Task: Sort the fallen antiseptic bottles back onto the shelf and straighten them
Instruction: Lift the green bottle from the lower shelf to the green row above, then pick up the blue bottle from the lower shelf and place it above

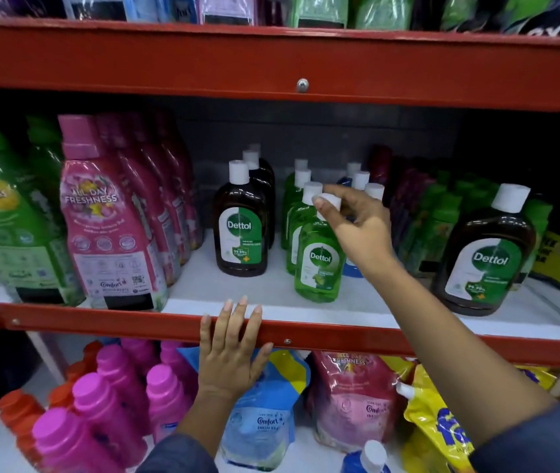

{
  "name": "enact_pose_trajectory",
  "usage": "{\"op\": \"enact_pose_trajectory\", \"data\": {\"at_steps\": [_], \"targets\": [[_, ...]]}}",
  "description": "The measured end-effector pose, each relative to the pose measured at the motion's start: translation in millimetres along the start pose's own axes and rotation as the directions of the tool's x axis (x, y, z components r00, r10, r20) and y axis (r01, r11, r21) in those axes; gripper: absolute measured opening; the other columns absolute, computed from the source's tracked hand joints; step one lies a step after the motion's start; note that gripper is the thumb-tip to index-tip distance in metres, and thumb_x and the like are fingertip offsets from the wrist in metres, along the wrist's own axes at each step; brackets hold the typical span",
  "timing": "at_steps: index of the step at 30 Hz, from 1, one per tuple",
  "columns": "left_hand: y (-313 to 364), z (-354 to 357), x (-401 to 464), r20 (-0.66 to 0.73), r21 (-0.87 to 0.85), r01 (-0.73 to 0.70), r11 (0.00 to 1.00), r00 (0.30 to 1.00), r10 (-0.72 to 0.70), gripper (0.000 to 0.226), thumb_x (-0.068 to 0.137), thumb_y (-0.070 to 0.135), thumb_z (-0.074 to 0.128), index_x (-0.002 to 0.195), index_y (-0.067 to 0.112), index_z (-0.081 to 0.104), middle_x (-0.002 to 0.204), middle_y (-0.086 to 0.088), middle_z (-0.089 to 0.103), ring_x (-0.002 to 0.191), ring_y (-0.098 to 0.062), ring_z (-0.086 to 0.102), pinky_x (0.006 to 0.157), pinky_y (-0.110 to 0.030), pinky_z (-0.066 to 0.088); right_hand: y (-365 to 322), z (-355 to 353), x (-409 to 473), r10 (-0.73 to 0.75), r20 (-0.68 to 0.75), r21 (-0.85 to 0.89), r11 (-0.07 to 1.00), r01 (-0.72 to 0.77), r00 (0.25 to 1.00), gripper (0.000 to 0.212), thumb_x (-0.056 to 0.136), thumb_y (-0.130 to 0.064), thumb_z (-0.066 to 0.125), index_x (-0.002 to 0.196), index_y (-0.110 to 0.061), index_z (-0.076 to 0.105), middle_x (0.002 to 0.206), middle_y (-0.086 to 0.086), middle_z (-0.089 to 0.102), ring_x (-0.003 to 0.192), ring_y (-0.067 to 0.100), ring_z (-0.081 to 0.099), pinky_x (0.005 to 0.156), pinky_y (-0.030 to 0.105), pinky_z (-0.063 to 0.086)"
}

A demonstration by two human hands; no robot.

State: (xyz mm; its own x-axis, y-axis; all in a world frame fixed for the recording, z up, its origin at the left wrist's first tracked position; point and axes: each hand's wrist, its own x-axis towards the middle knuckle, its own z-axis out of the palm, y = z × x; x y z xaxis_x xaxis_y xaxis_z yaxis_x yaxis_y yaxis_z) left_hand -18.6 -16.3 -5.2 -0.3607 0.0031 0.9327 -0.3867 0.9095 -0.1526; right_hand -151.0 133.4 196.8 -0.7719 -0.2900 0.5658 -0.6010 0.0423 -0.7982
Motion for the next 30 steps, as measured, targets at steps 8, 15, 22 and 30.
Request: {"op": "enact_pose_trajectory", "data": {"at_steps": [8, 15, 22, 30], "targets": [[0, 3, 0, -0.011, 0.015, 0.003, 1.0, 1.0, -0.002, 0.052, 0.102, 0.05, 0.025, 0.142, 0.017, 0.03, 0.145, -0.009, 0.032, 0.151, -0.019, 0.005, 0.123, -0.045, 0.003, 6, 0, -7, -0.052, 0.064, -0.057, 0.997, 0.056, 0.997, 0.036, 0.082, -0.048, 0.07, 0.116, -0.034, 0.067, 0.099, 0.0, 0.075, 0.091, 0.022, 0.069, 0.087, 0.047, 0.056], [1, 3, 0, -0.027, -0.01, -0.009, 1.0, 1.0, 0.009, 0.051, 0.102, 0.049, 0.026, 0.141, 0.017, 0.03, 0.14, -0.013, 0.04, 0.143, -0.026, 0.022, 0.122, -0.045, 0.004, 2, -16, -34, -0.189, 0.106, -0.193, 0.959, 0.207, 0.976, 0.054, 0.092, -0.033, 0.066, 0.141, -0.017, 0.049, 0.14, -0.009, 0.053, 0.128, 0.002, 0.045, 0.108, 0.012, 0.035], [1, 4, -1, -0.049, -0.021, -0.023, 1.0, 0.999, 0.022, 0.05, 0.102, 0.048, 0.03, 0.142, 0.017, 0.032, 0.147, -0.009, 0.033, 0.145, -0.026, 0.019, 0.122, -0.046, 0.003, 45, -41, -136, -0.412, -0.054, -0.34, 0.864, 0.371, 0.91, 0.032, 0.091, -0.013, 0.065, 0.121, -0.003, 0.064, 0.121, 0.008, 0.066, 0.118, 0.018, 0.056, 0.107, 0.025, 0.037], [-1, 6, -5, -0.078, -0.038, -0.038, 0.999, 0.996, 0.035, 0.049, 0.103, 0.046, 0.033, 0.144, 0.019, 0.032, 0.147, -0.009, 0.033, 0.148, -0.029, 0.012, 0.122, -0.048, -0.002, 124, -62, -248, -0.157, 0.152, -0.394, 0.896, 0.205, 0.976, 0.026, 0.092, -0.027, 0.059, 0.115, -0.014, 0.064, 0.113, 0.003, 0.068, 0.11, 0.016, 0.058, 0.099, 0.02, 0.04]]}}
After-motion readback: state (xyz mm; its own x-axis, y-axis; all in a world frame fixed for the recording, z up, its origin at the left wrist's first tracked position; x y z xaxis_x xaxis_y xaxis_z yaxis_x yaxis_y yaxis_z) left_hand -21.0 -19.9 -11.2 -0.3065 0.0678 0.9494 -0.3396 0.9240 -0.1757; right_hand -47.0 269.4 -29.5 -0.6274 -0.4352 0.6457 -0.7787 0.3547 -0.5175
